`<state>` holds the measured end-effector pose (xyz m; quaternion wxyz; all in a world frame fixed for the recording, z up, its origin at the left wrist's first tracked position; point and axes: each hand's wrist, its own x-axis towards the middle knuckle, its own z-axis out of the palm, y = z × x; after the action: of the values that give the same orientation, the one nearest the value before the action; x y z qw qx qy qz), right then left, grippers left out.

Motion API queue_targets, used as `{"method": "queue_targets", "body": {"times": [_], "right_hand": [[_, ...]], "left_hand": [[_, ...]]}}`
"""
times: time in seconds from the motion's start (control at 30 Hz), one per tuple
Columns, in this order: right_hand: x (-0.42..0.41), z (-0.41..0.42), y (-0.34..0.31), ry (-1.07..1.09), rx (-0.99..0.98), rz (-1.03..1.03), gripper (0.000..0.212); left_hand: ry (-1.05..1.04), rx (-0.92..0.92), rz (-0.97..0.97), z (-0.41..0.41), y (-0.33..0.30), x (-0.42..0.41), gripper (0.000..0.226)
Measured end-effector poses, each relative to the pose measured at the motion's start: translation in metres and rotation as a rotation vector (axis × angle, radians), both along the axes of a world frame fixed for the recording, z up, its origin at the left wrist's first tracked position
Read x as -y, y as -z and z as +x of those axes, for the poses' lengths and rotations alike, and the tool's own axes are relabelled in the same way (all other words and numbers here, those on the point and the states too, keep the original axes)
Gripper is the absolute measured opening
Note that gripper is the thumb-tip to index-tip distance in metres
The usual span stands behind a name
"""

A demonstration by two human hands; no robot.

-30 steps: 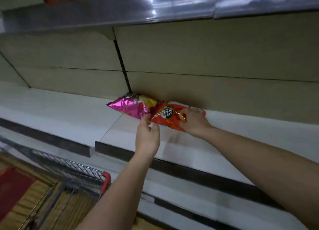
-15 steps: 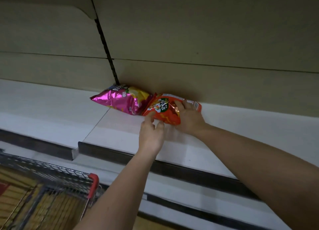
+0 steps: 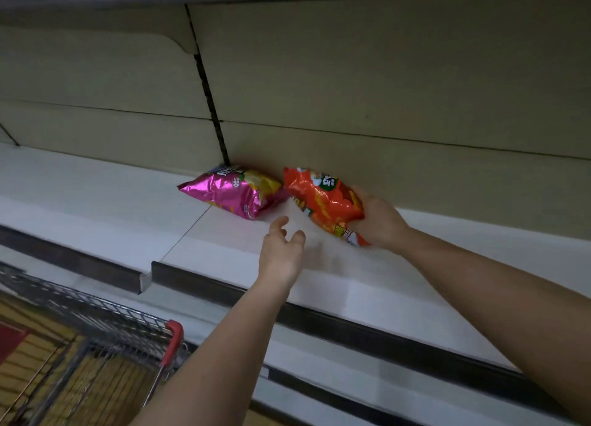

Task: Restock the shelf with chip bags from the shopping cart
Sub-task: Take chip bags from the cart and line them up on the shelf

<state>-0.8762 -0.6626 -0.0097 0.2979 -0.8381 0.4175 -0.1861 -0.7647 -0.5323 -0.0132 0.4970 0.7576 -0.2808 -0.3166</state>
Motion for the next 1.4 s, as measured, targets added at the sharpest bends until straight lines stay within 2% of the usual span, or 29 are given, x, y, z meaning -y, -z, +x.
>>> {"method": "queue_targets", "body": {"times": [0.13, 0.2, 0.3, 0.37, 0.47, 0.53, 0.6, 0.67, 0.77, 0.93, 1.0, 1.07, 1.13, 1.23, 1.4], "right_hand": [[-0.004, -0.020, -0.027, -0.041, 0.383, 0.578, 0.061], [-0.005, -0.026, -0.036, -0.121, 0.471, 0.824, 0.057], [-0.005, -0.035, -0.044, -0.216, 0.521, 1.066, 0.060], [-0.005, -0.040, -0.042, -0.273, 0.550, 1.186, 0.069], [-0.006, -0.038, -0.037, -0.349, 0.535, 1.241, 0.097], [-0.008, -0.032, -0.036, -0.399, 0.493, 1.249, 0.100], [-0.013, -0.024, -0.039, -0.444, 0.449, 1.254, 0.088], [-0.017, -0.016, -0.041, -0.448, 0.392, 1.208, 0.070], [-0.026, -0.002, -0.046, -0.416, 0.249, 0.960, 0.035], [-0.038, 0.036, -0.049, -0.326, 0.148, 0.715, 0.019], [-0.042, 0.054, -0.046, -0.271, 0.092, 0.601, 0.023], [-0.046, 0.075, -0.041, -0.249, 0.041, 0.447, 0.030], [-0.047, 0.098, -0.039, -0.212, 0.008, 0.235, 0.026], [-0.045, 0.136, -0.040, -0.146, -0.133, -0.028, 0.037], [-0.033, 0.204, -0.026, -0.115, -0.259, -0.182, 0.060]], "left_hand": [[-0.021, -0.056, 0.004, -0.007, -0.018, 0.002, 0.054], [-0.002, -0.103, -0.050, -0.007, -0.029, 0.001, 0.058], [0.048, -0.170, -0.151, -0.007, -0.049, -0.005, 0.055], [0.111, -0.180, -0.150, -0.005, -0.056, -0.011, 0.062], [0.219, -0.205, -0.158, -0.003, -0.059, -0.018, 0.080], [0.236, -0.226, -0.201, -0.001, -0.060, -0.023, 0.071], [0.198, -0.233, -0.237, 0.001, -0.060, -0.027, 0.070], [0.132, -0.230, -0.230, 0.004, -0.060, -0.032, 0.079], [0.050, -0.188, -0.205, 0.011, -0.062, -0.043, 0.079], [-0.203, -0.194, -0.285, 0.046, -0.058, -0.066, 0.038], [-0.301, -0.198, -0.303, 0.068, -0.055, -0.077, 0.038], [-0.366, -0.197, -0.303, 0.089, -0.052, -0.087, 0.054], [-0.394, -0.203, -0.291, 0.110, -0.047, -0.096, 0.063], [-0.358, -0.210, -0.278, 0.140, -0.040, -0.105, 0.057], [-0.274, -0.211, -0.277, 0.187, -0.036, -0.105, 0.066]]}}
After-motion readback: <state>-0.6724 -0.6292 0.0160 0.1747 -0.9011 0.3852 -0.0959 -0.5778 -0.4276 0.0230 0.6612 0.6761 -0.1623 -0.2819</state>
